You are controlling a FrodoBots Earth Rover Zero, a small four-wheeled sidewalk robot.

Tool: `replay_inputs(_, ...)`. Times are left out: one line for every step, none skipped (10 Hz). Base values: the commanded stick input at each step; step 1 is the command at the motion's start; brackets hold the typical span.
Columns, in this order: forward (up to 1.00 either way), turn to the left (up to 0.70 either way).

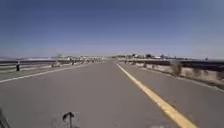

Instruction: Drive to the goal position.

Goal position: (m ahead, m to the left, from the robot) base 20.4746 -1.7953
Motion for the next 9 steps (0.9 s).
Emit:
replay_inputs(1.00, 0.00)
replay_inputs(1.00, 0.23)
replay_inputs(1.00, 0.11)
replay_inputs(1.00, 0.00)
replay_inputs(1.00, 0.00)
replay_inputs(1.00, 0.00)
replay_inputs(1.00, 0.00)
replay_inputs(1.00, 0.00)
replay_inputs(1.00, 0.00)
